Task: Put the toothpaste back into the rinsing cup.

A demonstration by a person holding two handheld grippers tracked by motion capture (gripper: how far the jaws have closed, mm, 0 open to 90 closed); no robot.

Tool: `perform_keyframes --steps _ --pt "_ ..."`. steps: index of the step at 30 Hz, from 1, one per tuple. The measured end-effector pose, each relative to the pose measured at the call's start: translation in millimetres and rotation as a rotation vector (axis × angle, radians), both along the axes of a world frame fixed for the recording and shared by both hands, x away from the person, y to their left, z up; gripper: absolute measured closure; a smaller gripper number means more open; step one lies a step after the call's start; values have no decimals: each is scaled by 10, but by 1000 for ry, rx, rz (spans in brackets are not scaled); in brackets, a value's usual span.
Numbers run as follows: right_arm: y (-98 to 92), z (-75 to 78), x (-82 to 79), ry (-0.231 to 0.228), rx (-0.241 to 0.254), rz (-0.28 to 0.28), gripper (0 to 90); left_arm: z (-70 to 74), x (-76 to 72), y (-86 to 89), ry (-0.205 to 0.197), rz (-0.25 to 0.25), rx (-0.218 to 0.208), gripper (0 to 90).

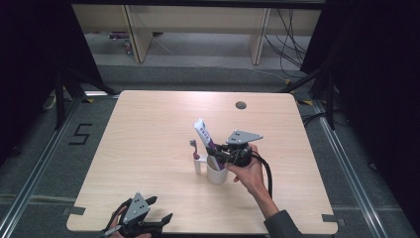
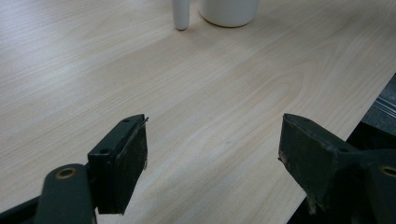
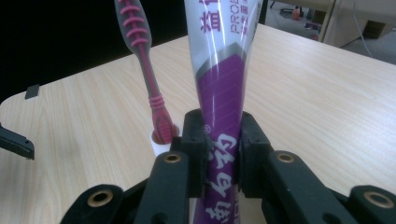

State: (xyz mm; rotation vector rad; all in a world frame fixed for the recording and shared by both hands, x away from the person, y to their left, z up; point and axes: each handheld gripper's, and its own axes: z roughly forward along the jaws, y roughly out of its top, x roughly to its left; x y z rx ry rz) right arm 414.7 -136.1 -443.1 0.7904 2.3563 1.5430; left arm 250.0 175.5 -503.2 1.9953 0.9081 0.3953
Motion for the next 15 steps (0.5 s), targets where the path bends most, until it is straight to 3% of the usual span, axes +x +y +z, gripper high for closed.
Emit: perform_keyframes --steps 1,2,4,9,13,14,15 --pt "4 -17 8 -19 4 7 766 0 0 1 0 -1 2 234" --pt "8 -21 -16 6 8 -5 766 2 7 12 -4 -6 22 234" --pt "2 -16 -17 -1 -3 12 765 -8 -2 -13 0 3 -11 234" --pt "-3 -6 -26 -29 -33 6 763 -6 -2 -10 -1 0 -6 234" --pt "-6 -15 -42 -1 -41 7 763 -8 -2 -12 -1 1 -10 234" --pt "-14 -29 -47 -13 -71 15 763 -5 -2 -7 0 -2 -3 234" --pt "-11 -45 -64 9 -75 25 764 -6 -2 -9 0 -1 -5 234"
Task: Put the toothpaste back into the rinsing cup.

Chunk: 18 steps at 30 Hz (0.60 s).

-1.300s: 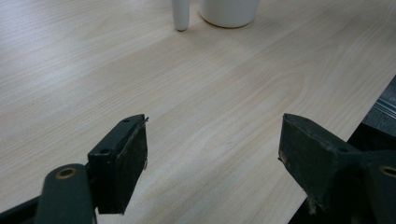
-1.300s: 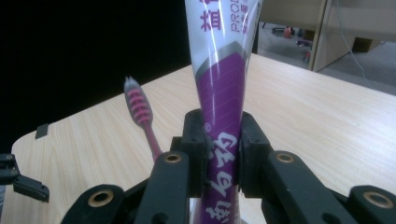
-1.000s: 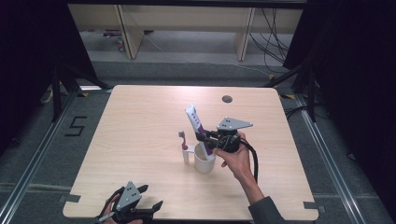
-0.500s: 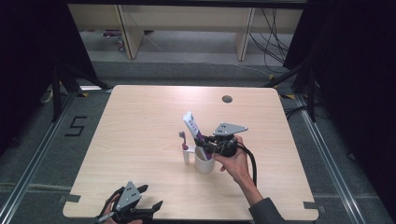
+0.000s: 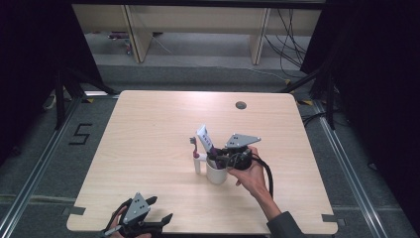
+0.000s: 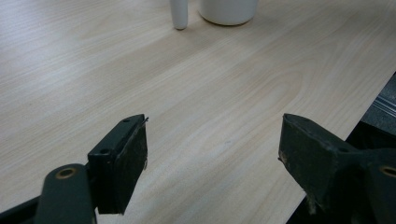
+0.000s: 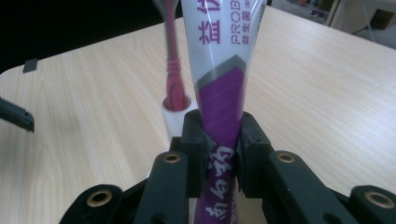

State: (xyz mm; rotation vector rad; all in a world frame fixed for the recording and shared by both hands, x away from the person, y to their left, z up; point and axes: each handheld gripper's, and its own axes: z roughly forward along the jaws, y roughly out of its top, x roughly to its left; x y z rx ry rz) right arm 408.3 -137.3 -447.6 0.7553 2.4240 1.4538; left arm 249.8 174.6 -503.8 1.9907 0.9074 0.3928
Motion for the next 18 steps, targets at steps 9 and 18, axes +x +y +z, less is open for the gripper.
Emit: perform_keyframes --steps 9,18 --pt "-13 -47 -69 9 -43 20 765 -7 4 -1 -1 -2 3 234" --pt "-36 -68 -99 18 -53 21 762 -9 4 -1 -1 -3 3 234"
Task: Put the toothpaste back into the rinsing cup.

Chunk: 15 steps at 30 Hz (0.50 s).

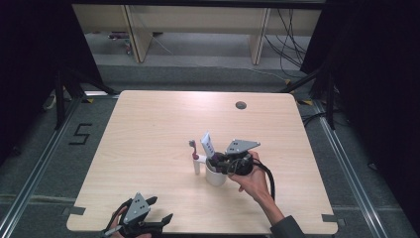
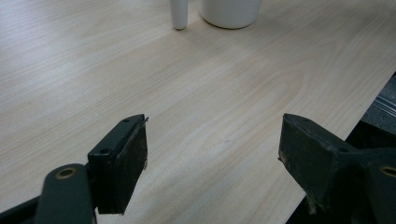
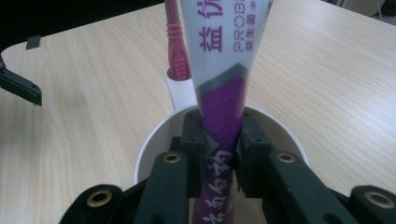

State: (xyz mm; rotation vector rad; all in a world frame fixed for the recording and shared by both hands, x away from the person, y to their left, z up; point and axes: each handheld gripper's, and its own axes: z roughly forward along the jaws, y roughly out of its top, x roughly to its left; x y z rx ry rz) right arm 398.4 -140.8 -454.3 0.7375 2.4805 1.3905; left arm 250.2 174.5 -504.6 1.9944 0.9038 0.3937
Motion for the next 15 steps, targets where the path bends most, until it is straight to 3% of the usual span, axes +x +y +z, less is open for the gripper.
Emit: perform_keyframes --steps 3,5,7,8,15 --pt "-2 3 -7 -16 -8 2 757 -1 -2 0 1 3 -5 234" --pt "3 8 -28 15 -10 -9 750 1 -2 -1 3 2 -1 234" --pt "2 5 -27 15 -12 -16 736 1 -3 -1 3 3 -2 234" --pt "0 -1 -21 -4 -10 -16 729 -1 -2 -2 2 5 -6 234" --pt "-21 2 -33 -7 1 -17 683 -1 -2 -1 0 5 -7 234"
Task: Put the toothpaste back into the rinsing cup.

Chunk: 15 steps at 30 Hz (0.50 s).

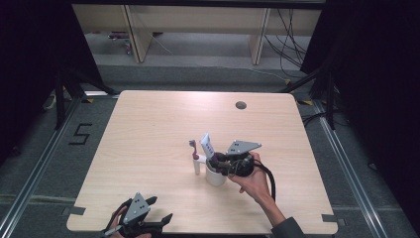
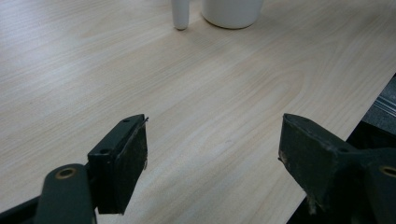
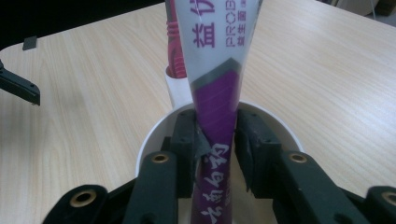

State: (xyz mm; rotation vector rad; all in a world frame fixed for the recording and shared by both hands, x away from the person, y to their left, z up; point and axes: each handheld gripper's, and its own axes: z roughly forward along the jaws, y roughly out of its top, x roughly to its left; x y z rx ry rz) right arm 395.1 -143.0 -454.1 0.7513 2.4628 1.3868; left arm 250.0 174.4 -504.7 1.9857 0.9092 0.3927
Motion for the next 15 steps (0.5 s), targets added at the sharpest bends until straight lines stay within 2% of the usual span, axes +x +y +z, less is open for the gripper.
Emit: perform_keyframes --steps 4,7,8,9,12,13,14,15 --pt "-11 10 -8 -5 11 -4 653 2 0 4 0 -1 3 234" --pt "-21 18 -11 13 11 -3 598 7 -4 3 2 2 3 234" --pt "-32 20 -5 -2 12 -15 589 9 -6 2 1 1 2 234" --pt "-35 22 -10 3 30 -18 584 12 -8 5 1 2 5 234" --pt "-50 50 -31 26 37 -14 535 13 -8 10 3 1 9 234" --pt "-57 49 -23 -7 39 -21 521 13 -8 11 3 2 10 234" --pt "-60 54 -29 18 39 -20 517 14 -11 9 3 5 10 234" --pt "-73 58 -20 -3 39 -13 513 15 -9 10 2 1 10 234"
